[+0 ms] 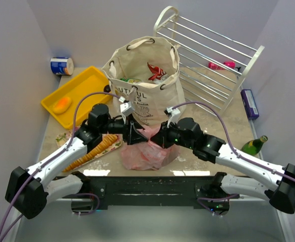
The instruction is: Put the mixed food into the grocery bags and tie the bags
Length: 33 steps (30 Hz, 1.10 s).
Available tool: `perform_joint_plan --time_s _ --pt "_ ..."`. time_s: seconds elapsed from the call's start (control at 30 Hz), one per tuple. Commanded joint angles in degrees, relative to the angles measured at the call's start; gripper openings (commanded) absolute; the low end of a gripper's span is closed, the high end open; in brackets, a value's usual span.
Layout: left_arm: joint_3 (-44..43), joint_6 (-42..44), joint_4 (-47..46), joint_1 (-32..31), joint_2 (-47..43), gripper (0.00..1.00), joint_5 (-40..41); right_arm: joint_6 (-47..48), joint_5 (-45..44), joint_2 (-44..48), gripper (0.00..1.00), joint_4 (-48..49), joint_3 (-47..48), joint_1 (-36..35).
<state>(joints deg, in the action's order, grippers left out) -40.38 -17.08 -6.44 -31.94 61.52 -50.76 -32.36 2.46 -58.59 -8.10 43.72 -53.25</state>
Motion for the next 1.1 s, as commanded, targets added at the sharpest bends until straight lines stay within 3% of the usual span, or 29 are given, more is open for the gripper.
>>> perform_joint_plan --time_s 0.0,0.07,0.17,0.33,0.5,0.7,0.87,0.97,1.03,1.07 --pt "-0.8 -1.5 -2.9 0.0 1.3 0.54 2.4 0.7 -0.3 1.9 0.0 -0.2 0.1 -0.5" --pt "-1.0 -1.6 -2.9 0.0 1.9 0.39 3.2 0.6 -0.3 2.7 0.0 -0.7 0.5 -0.8" --pt "-1.1 -2.2 -3.6 0.0 2.5 0.27 5.4 0.6 -0.4 3.4 0.0 -2.1 1.3 -1.1" --pt "0.1 -4.9 -7.6 0.1 2.5 0.19 4.5 0.1 -0.9 3.8 0.0 -3.9 1.7 -2.5" --pt "1.1 -6.6 -10.4 0.0 1.3 0.0 4.3 -1.9 -1.8 4.0 0.0 -5.3 1.4 -4.1" --pt "3.2 -8.3 -14.4 0.0 -1.0 0.0 4.3 -5.7 -4.5 5.3 0.0 -7.3 -1.5 -5.4" --pt "6.1 -10.6 -21.9 0.0 -3.0 0.0 1.1 -9.2 -4.1 4.5 0.0 -3.2 -4.3 -5.5" --pt "4.7 -7.1 -18.9 0.0 -3.5 0.0 -0.7 -9.1 -3.9 3.7 0.0 -3.1 -1.9 -5.5" --pt "3.2 -2.4 -13.8 0.0 -3.4 0.0 -0.7 -8.9 -4.1 4.0 0.12 -4.9 0.8 -5.5" --pt "1.1 -0.7 -11.7 0.0 -3.2 0.0 -0.1 -8.8 -4.1 4.4 0.27 -5.7 1.7 -5.5"
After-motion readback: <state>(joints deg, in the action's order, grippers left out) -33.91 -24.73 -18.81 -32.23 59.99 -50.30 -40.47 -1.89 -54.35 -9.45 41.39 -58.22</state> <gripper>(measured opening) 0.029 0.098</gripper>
